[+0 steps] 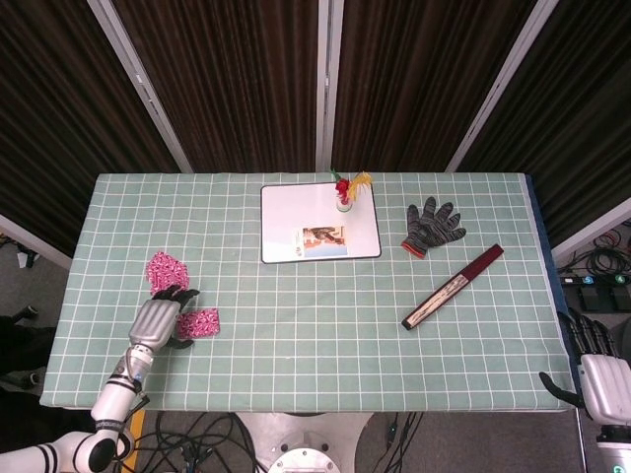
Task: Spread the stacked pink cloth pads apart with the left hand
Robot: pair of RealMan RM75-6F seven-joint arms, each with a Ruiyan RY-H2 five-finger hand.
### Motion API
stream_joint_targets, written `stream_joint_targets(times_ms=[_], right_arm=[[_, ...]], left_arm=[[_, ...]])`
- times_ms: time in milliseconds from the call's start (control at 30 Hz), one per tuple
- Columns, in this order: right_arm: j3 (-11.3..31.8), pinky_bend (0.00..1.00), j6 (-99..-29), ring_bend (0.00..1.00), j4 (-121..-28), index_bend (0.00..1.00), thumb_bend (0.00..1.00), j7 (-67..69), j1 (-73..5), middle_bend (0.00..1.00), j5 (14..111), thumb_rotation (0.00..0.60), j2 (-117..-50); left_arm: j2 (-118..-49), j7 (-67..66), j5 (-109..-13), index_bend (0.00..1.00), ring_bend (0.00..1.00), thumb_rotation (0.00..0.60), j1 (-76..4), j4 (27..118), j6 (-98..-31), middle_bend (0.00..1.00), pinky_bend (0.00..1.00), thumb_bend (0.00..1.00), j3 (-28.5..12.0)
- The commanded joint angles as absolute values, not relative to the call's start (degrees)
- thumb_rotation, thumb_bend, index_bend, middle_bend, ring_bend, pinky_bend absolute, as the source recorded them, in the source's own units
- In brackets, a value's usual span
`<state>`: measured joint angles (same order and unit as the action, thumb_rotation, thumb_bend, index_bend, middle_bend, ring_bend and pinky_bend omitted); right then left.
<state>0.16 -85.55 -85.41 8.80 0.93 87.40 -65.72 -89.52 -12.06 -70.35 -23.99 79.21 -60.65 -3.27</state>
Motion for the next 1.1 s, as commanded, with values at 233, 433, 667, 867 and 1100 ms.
stream_joint_targets(times_ms=[233,433,667,867,1100], right_arm=[[0.37,0.00,-86.12,0.00,-85.33,0.00,0.13,9.47,1.08,0.00,87.49,0.600,-65.47],[0.38,0.00,-86.09,0.00,-85.32,0.00,0.13,9.52,1.12,0.00,87.46,0.600,-65.45],[0.40,0.00,-85.66,0.00,-85.22,0.00,0.13,9.48,1.04,0.00,87.17,0.600,-65.53],[0.48,0.00,-85.36,0.00,-85.03,0.00,0.13,9.67,1.00,0.00,86.85,0.600,-65.55],[0.77,0.00,-86.01,0.00,-84.50,0.00,0.13,9.99,1.07,0.00,87.02,0.600,-65.95]], left_arm=[[-90.64,-11.21,-70.57,0.17,0.09,0.600,-23.79,78.20,-60.72,0.30,0.19,0.09,-3.16],[-90.82,-10.90,-70.59,0.17,0.09,0.600,-23.76,78.25,-60.73,0.31,0.19,0.09,-3.30],[-91.01,-10.79,-69.75,0.18,0.09,0.600,-23.99,77.72,-59.64,0.32,0.19,0.10,-3.50],[-90.97,-10.01,-69.88,0.18,0.09,0.600,-24.06,77.95,-59.69,0.32,0.19,0.11,-3.83],[-91.41,-10.57,-69.55,0.19,0.11,0.600,-24.35,77.58,-59.38,0.34,0.20,0.13,-3.97]])
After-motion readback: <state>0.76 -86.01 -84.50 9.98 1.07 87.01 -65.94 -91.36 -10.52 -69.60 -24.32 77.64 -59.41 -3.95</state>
